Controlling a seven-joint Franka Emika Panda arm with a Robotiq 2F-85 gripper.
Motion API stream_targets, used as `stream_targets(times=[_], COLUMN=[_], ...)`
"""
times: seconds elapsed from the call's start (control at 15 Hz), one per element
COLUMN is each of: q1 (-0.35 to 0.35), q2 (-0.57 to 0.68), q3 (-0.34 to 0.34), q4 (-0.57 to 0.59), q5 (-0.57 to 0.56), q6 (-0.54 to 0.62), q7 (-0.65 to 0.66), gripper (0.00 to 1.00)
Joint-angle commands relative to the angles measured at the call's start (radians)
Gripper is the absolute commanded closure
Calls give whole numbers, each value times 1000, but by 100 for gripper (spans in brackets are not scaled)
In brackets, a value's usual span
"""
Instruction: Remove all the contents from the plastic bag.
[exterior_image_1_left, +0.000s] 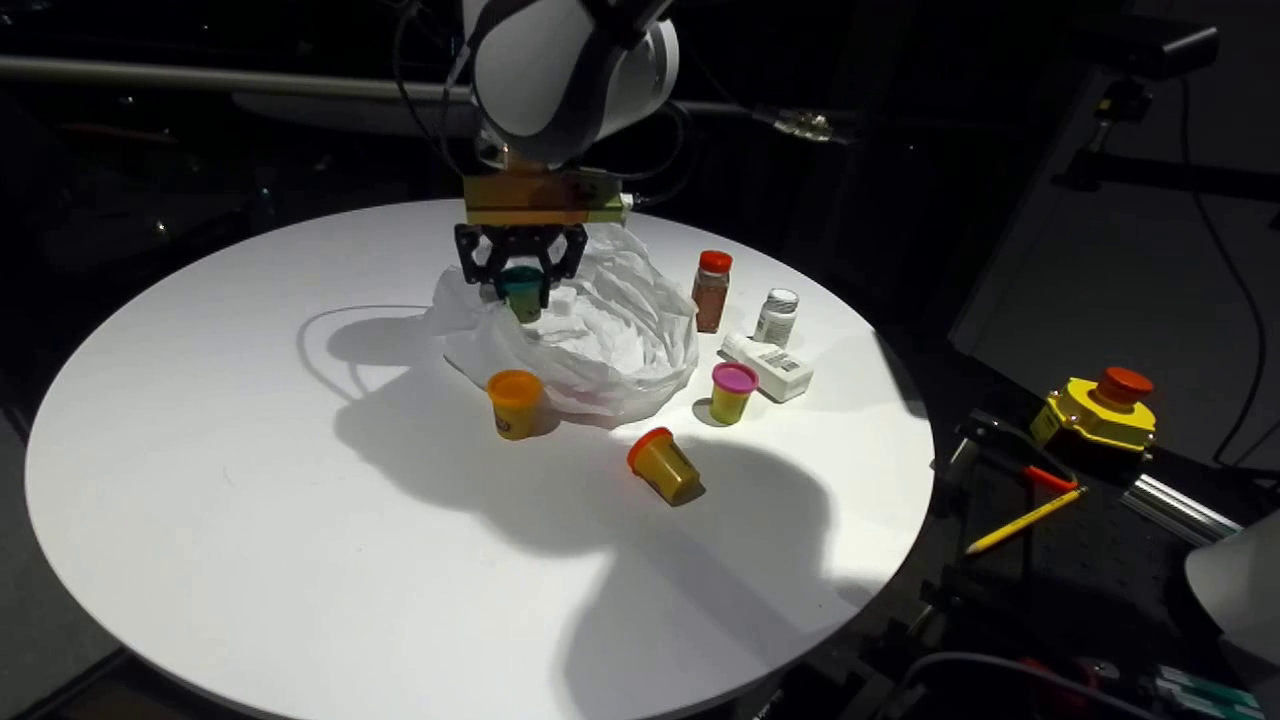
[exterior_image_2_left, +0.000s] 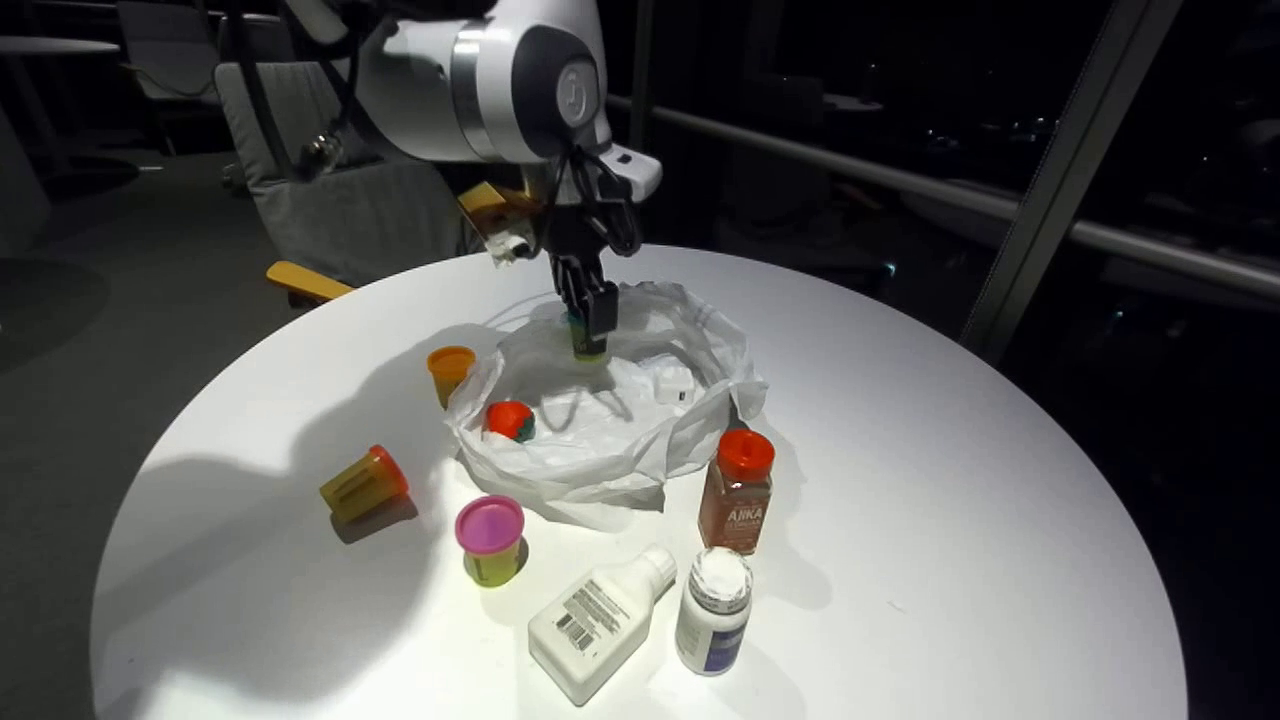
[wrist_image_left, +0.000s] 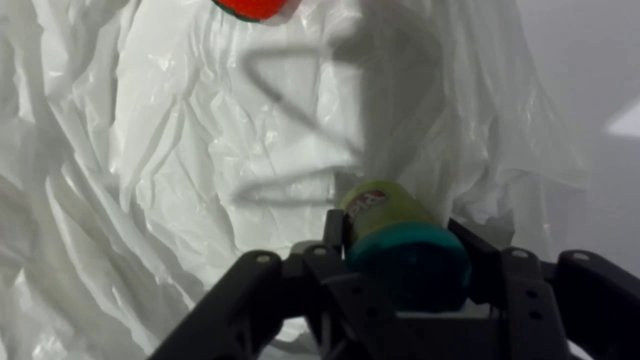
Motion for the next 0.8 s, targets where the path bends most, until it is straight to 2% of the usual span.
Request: stream_targets(times=[0.0, 0.2, 0.27, 0.33, 0.4, 0.6, 0.73], q1=[-69, -73, -62, -58, -47, -19, -3], q2=[137, 170, 147, 143, 124, 93, 74], q3=[41, 28, 22, 20, 13, -6, -16], q4=[132, 172, 151, 147, 123, 79, 55], q5=[46, 48, 40, 38, 32, 26, 26], q6=[-8, 0, 14, 21, 37, 62, 58], q7=[-61, -66, -62, -60, -52, -26, -11], gripper=[77, 77, 27, 27, 21, 0, 0])
